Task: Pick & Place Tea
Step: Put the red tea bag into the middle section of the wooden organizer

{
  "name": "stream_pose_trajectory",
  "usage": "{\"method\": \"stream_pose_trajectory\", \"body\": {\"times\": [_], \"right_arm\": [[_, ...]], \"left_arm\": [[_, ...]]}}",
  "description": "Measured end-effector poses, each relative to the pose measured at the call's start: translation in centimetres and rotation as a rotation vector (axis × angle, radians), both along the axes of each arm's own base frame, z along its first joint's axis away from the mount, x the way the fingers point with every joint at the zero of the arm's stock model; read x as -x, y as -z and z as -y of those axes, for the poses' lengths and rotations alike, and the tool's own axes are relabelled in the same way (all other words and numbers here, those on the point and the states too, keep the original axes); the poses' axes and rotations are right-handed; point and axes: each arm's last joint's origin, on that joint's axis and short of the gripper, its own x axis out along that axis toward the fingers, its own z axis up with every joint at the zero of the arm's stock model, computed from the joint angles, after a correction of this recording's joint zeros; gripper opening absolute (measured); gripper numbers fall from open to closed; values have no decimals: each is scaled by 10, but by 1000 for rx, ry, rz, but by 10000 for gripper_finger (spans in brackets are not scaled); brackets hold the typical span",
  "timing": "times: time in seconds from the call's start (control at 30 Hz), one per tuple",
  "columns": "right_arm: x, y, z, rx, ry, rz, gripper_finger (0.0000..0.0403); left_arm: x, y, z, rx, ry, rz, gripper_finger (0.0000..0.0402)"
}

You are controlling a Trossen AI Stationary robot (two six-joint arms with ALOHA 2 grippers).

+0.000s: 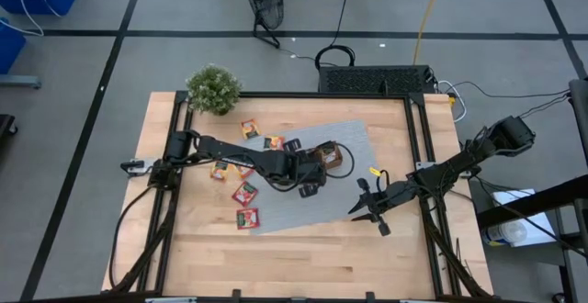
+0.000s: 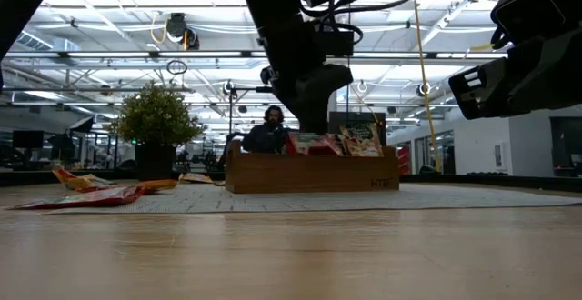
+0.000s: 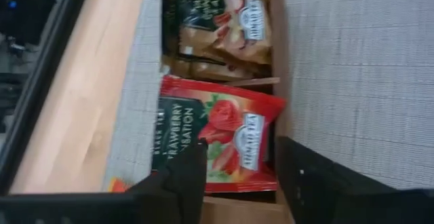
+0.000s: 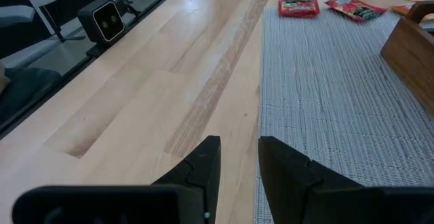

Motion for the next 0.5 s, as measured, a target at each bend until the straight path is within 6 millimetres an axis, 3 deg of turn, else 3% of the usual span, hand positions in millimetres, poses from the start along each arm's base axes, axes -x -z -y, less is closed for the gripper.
{"method": "stream_pose_trajectory", "body": {"times": [0.2,0.33,0.5], "right_arm": [[0,0,0,-9,5,-4,91],[0,0,0,-8,4,-4,91],[0,0,0,-6,3,-3,91]], "left_arm": [[2,-5,0,-78,-2,-10,207],[-5,-25,6,-80,6,57,209],[-14,-38,10,94,83,143,209]]}}
